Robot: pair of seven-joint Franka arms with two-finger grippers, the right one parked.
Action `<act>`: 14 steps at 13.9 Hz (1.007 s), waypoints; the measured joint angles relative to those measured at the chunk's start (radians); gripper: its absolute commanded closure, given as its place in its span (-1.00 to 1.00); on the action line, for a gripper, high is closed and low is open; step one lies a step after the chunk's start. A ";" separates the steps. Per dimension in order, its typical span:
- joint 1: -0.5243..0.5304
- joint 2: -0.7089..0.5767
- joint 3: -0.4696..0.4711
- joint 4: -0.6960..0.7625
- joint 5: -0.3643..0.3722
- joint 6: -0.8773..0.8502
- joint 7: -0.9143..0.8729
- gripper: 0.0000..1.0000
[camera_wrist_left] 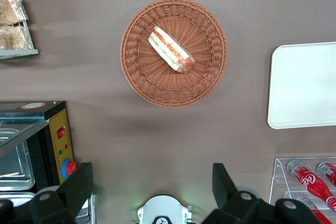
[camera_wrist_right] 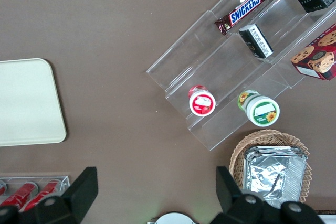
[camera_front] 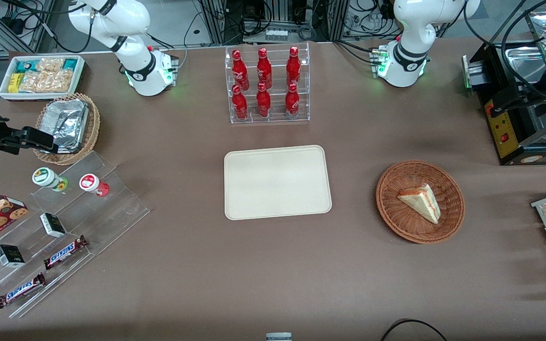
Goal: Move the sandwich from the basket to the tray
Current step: 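Move the left gripper over the sandwich in the wicker basket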
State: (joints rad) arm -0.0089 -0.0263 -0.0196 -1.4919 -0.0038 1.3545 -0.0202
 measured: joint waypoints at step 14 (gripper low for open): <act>-0.017 0.106 -0.001 -0.377 0.005 0.546 -0.266 -1.00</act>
State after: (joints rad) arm -0.0256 0.0802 -0.0207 -1.8693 0.0010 1.9007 -0.2864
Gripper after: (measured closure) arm 0.000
